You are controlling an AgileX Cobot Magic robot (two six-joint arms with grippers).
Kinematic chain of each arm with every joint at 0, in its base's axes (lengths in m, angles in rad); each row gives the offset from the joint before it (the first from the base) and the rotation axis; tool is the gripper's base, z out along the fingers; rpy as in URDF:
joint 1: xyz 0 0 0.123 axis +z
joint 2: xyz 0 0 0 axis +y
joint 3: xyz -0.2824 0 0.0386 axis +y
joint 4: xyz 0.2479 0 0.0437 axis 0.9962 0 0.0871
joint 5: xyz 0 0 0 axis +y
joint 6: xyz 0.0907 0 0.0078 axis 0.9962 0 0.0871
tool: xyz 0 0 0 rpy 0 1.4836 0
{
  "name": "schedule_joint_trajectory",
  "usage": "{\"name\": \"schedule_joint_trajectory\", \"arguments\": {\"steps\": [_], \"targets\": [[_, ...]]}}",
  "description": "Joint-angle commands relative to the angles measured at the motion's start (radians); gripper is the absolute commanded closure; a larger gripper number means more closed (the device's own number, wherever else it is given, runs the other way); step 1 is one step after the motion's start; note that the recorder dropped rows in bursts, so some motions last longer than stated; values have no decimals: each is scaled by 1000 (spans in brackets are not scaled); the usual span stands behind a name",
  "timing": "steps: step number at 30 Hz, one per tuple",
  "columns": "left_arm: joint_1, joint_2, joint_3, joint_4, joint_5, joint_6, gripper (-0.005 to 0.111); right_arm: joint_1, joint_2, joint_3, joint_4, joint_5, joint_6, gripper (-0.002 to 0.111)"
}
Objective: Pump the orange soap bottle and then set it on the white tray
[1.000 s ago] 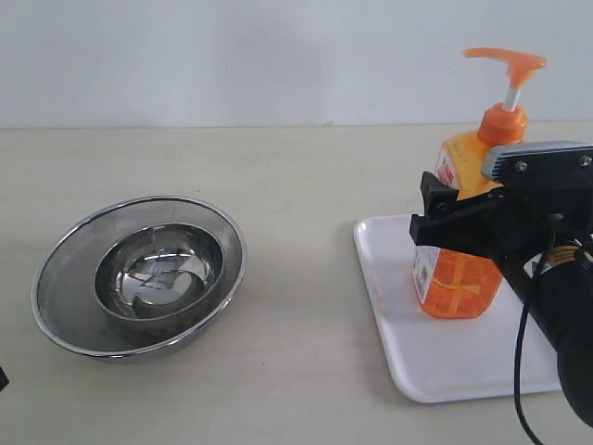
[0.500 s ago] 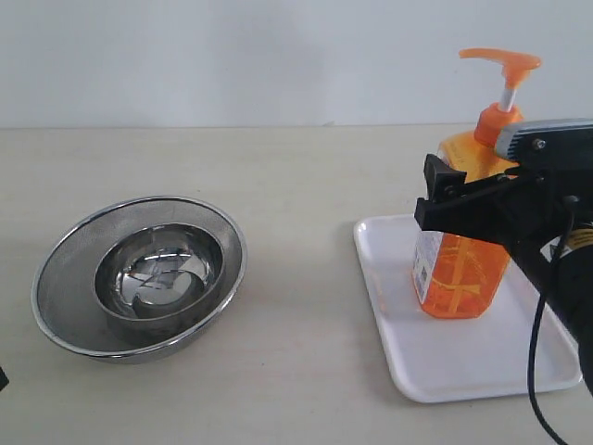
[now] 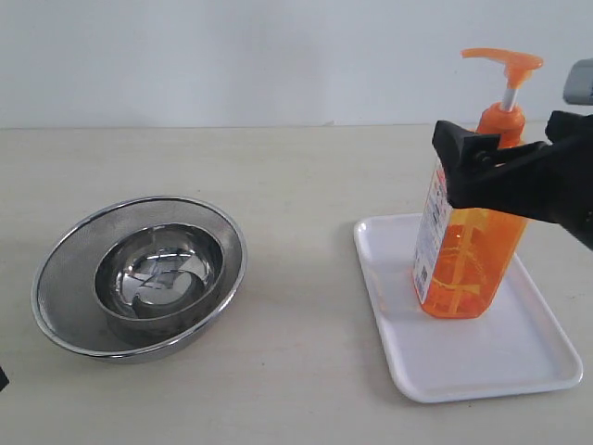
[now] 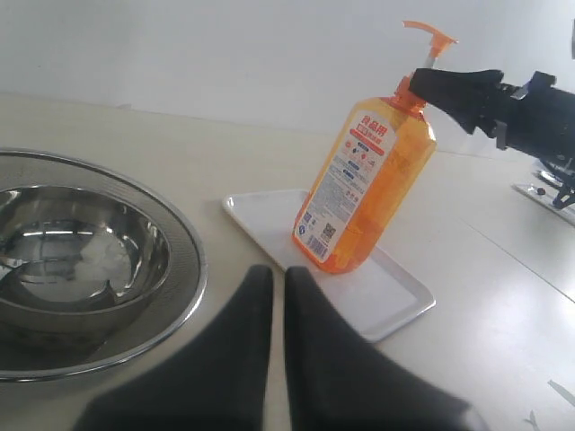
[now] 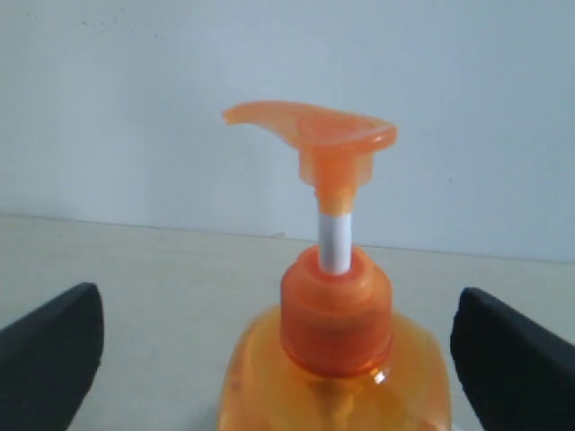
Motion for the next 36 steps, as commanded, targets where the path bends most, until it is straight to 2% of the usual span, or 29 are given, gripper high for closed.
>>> {"name": "schedule_joint_trajectory", "arguments": {"steps": [1,8,11,12,14,18,20,27,36], "targets": [[2,-3,4,-5,7,4,102,2,-148,-3,55,160,-69,12],[2,-3,4,-5,7,4,102,2,-389,-3,125,474,-137,13],[2,-3,4,-5,11,4,102,2,-483,-3,125,600,-120,20],[2,-3,4,-5,13,4,102,2,-513,-3,125,638,-106,27],[2,-3,4,-5,39,4,102,2,-564,-3,125,700,-93,49],[2,-3,4,-5,93,4,102,2,-633,-3,125,825,-82,109],[2,-3,4,-7,100,-6,102,2,-655,-3,125,871,-78,106],[2,-3,4,-12,106,-16,102,2,-677,-3,123,975,-77,106],[2,-3,4,-4,142,-4,102,2,-677,-3,123,975,-77,106]]}}
